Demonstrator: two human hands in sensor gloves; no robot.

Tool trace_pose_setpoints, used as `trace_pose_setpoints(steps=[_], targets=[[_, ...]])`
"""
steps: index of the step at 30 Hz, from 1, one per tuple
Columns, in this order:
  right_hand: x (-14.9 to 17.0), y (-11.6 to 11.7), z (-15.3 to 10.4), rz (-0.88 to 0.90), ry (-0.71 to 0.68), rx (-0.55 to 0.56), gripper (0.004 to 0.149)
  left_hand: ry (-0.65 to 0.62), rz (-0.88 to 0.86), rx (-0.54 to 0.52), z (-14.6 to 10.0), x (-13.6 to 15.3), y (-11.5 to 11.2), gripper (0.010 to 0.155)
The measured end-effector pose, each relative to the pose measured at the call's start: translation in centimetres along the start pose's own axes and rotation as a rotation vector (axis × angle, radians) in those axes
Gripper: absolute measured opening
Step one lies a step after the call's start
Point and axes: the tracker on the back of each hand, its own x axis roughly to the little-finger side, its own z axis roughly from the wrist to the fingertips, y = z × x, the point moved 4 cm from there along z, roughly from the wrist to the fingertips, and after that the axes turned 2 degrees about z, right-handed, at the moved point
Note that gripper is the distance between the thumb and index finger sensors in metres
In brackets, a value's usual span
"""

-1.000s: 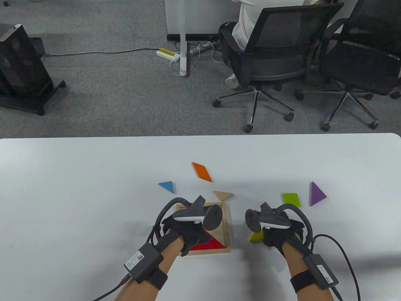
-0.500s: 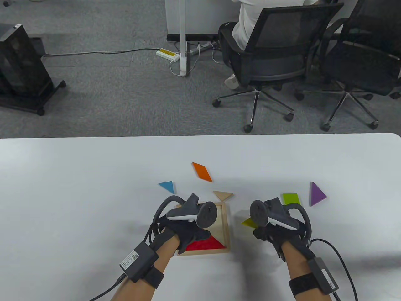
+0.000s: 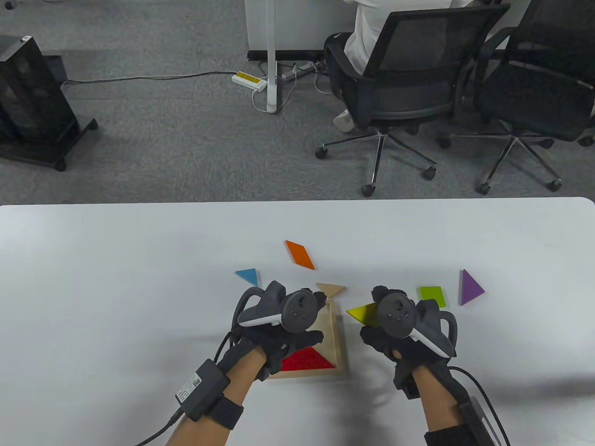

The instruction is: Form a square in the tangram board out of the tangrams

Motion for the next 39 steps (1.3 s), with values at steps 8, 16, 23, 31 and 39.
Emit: trace_pose_setpoints(steps=[8,16,23,31,39], targets=[[-2.2,-0.3,-0.9,0.052,0.036,0.065,0.09,-0.044,-0.278,-0.082,-0.2,0.6,0.8,0.086],[-3.2,1.2,-1.4,0.069,0.092,0.076,0.09,-0.041,-0.474,-0.155,-0.2,1.7,0.9,0.083],[-3.5,2.5,-1.8,0.085,0.094,0.072,0.09,-0.026,-0.467,-0.174,0.5,1.5,0.3,0.069],[-3.7,3.0,-2.3,0.07,0.112,0.099,0.09,-0.031,-0.431,-0.23,1.0,0.5,-0.3,0.059],[-3.9,3.3,-2.7,0.003,0.116,0.119,0.091,-0.018,-0.345,-0.306,1.0,0.0,-0.1,0.054]])
